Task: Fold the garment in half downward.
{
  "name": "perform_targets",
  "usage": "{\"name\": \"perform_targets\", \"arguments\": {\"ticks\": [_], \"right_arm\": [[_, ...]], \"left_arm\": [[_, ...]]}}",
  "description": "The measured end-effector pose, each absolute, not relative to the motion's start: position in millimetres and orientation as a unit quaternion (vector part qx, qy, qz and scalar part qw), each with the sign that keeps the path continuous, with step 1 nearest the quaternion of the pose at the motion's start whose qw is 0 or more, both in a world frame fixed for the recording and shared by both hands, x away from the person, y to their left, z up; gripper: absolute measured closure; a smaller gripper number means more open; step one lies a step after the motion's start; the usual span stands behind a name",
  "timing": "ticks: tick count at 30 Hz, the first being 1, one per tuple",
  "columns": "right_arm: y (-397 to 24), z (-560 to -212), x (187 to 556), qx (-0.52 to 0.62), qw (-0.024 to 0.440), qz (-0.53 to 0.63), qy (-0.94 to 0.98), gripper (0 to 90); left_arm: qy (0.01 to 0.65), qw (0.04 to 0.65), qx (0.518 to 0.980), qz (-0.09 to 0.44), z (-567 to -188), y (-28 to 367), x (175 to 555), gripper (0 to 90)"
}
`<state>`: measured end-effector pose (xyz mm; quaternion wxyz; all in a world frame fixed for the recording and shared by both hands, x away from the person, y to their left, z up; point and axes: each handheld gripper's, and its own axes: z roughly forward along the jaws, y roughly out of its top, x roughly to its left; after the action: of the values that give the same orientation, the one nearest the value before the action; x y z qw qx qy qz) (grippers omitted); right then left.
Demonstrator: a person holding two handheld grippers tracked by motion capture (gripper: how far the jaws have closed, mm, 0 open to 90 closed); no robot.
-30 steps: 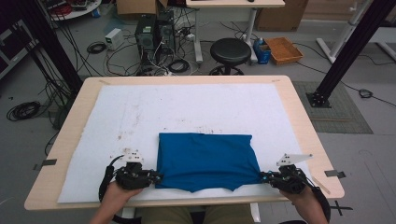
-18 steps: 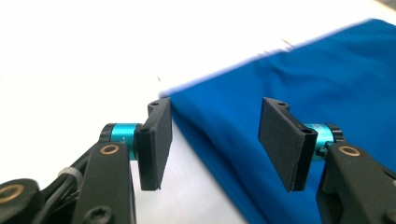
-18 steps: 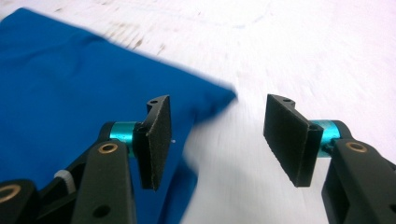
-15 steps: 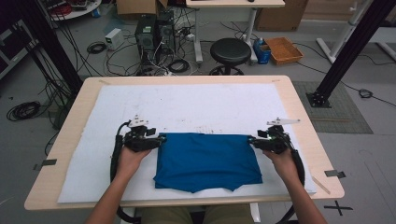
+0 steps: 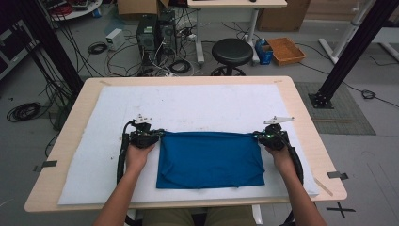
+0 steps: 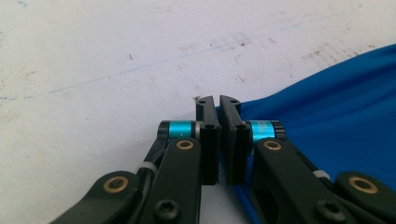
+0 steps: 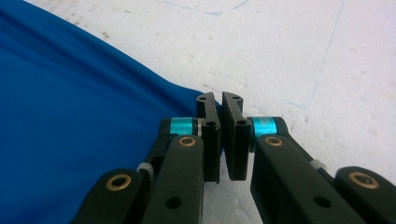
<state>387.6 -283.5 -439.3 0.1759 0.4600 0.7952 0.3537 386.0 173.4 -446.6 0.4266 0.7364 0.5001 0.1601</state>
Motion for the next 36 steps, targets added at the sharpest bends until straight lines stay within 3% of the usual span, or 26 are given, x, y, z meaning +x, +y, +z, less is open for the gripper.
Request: {"name": "perform_targets", "arguments": {"ticks": [1,2,3,6,9,11,14,17,22,23,25,28,36], "right_arm": [[-284,-439,387,0.465,0.168,0.356,0.793,82.0],[-285,-439,386,0.475,0.159,0.358,0.788,66.4],[-286,-439,385,0.487,0.159,0.358,0.781,54.6],[-295,-432,371,0.494,0.170,0.375,0.765,48.9],[-302,-423,344,0.470,0.172,0.393,0.771,52.5],[-303,-420,325,0.442,0.161,0.398,0.787,63.9],[-300,-420,298,0.406,0.140,0.404,0.808,72.7],[-289,-424,277,0.364,0.129,0.389,0.837,73.5],[-278,-440,272,0.363,0.133,0.341,0.857,73.8],[-277,-442,271,0.365,0.143,0.343,0.853,81.4],[-277,-441,272,0.374,0.133,0.344,0.851,87.7],[-277,-441,270,0.369,0.135,0.348,0.851,89.5],[-291,-423,258,0.370,0.047,0.462,0.805,89.6]], "left_arm": [[0.504,0.421,0.736,0.165,-447,173,386,81.3],[0.516,0.415,0.730,0.169,-447,174,385,65.9],[0.520,0.416,0.727,0.171,-445,175,383,57.4],[0.506,0.435,0.723,0.180,-434,180,364,53.5],[0.475,0.452,0.737,0.164,-427,182,338,54.4],[0.459,0.461,0.747,0.139,-429,182,321,56.3],[0.442,0.459,0.763,0.107,-437,180,301,57.8],[0.426,0.450,0.780,0.092,-445,177,287,58.1],[0.416,0.434,0.794,0.093,-451,169,282,62.9],[0.417,0.430,0.795,0.096,-451,169,282,65.5],[0.418,0.427,0.795,0.103,-451,169,281,72.4],[0.413,0.426,0.797,0.113,-450,171,278,86.5],[0.410,0.452,0.784,0.114,-438,180,271,87.7]]}}
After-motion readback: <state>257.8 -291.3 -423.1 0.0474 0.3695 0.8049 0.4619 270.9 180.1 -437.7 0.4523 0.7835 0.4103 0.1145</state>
